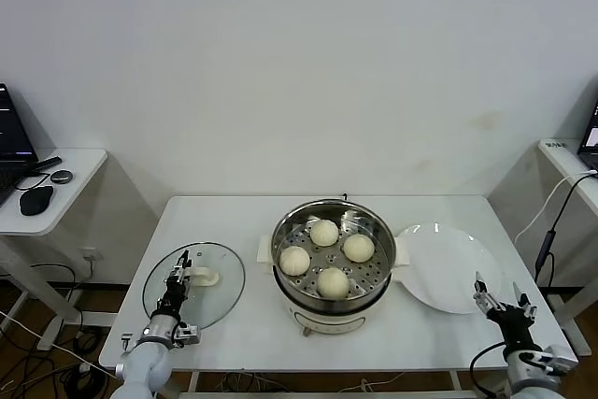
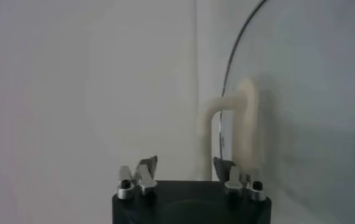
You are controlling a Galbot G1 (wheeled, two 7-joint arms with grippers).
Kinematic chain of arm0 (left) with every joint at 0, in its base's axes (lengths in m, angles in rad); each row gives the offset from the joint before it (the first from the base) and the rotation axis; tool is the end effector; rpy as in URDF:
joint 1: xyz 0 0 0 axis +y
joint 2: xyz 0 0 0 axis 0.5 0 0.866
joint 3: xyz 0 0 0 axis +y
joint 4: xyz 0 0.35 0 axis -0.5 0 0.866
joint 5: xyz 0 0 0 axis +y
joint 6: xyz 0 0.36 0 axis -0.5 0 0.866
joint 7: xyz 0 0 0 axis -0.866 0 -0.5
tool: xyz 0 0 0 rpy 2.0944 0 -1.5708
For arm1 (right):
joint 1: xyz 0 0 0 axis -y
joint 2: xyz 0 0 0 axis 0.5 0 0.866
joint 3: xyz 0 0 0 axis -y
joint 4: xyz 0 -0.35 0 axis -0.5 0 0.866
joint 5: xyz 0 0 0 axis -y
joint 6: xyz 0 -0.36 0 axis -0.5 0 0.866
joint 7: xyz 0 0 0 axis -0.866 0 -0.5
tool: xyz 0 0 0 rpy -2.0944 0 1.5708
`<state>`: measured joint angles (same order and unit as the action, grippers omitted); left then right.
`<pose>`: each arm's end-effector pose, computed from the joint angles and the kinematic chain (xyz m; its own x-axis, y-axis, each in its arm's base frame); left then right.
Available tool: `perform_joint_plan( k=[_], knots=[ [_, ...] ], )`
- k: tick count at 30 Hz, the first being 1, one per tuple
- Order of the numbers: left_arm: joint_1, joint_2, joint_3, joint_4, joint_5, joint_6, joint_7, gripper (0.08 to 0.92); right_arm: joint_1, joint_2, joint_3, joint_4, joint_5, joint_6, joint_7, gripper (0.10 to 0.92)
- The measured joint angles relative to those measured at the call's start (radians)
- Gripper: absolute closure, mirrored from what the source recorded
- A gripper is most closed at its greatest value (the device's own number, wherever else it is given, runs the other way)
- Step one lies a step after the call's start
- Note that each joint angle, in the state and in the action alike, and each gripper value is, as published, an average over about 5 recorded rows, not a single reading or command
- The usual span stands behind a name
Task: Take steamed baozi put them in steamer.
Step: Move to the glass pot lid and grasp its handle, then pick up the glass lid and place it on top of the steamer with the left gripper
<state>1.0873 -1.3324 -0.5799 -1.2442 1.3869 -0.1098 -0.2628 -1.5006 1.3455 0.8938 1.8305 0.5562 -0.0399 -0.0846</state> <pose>0.3222 0.1286 -0.4611 -0.9962 -0.0110 0.0865 0.0867 -0.0291 0.9958 0.1939 -0.1802 -0.3425 -0.9734 0.1946 0.1209 0.2167 0.9534 0.2100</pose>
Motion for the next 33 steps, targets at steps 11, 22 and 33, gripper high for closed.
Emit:
perform_joint_plan(
  k=[11, 22, 33],
  knots=[
    [0.008, -0.001, -0.009, -0.002, -0.010, 0.024, 0.008, 0.829, 0.000, 0.005, -0.005, 0.003, -0.002, -0.001, 0.000, 0.203],
    [0.081, -0.025, 0.012, -0.202, -0.087, 0.229, 0.105, 0.830, 0.006, 0.008, -0.013, 0.007, -0.005, -0.003, 0.000, 0.203],
    [0.120, -0.089, 0.033, -0.504, -0.040, 0.560, 0.269, 0.830, 0.000, 0.002, -0.014, 0.021, -0.009, -0.018, 0.002, 0.203]
  ],
)
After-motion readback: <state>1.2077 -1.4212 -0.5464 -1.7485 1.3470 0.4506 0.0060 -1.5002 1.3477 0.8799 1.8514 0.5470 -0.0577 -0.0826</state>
